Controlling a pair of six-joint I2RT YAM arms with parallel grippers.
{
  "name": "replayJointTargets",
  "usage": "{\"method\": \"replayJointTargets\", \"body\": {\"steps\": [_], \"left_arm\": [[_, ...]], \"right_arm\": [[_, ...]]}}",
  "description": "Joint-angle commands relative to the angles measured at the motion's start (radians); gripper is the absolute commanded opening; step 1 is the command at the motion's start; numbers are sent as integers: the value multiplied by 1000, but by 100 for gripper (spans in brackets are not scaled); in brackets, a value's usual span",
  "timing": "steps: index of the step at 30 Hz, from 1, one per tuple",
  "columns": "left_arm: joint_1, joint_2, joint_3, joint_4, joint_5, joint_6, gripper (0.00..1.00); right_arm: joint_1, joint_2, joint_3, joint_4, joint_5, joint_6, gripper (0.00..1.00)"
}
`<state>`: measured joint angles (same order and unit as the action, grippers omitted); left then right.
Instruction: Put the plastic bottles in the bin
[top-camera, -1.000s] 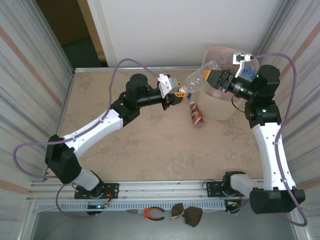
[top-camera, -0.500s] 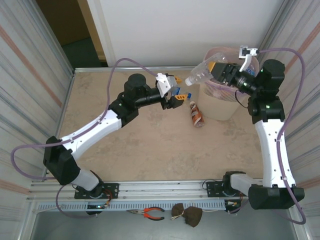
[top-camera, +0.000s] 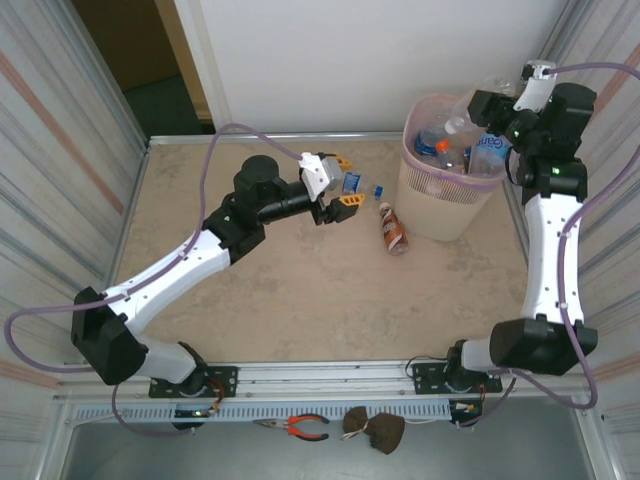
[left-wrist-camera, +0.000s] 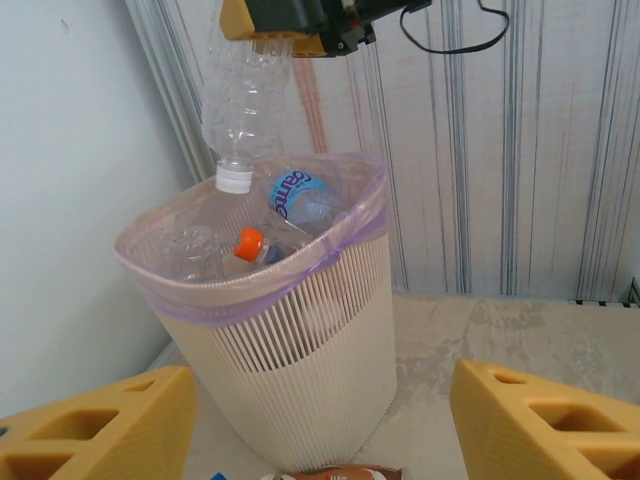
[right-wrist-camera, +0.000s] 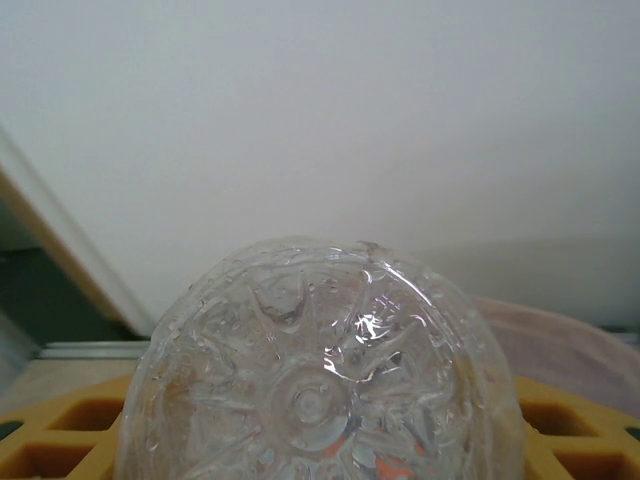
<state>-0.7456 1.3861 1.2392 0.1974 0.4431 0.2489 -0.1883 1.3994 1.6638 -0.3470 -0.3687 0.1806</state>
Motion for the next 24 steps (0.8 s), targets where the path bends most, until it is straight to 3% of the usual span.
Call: {"method": "replayJointTargets", "body": {"steps": [1,9,24], "left_arm": [[12,-44,-17,-6,-16,9,68],[14,-47,-28,-12,-18,-1,68],[16,-54,-47,-7,-29,-14,69]], "right_arm": [[-17,58,52,-6,117,-128,45],[-37,221,103,67,107,-142,45],[-35,468,186,102,-137,-20,48]]}}
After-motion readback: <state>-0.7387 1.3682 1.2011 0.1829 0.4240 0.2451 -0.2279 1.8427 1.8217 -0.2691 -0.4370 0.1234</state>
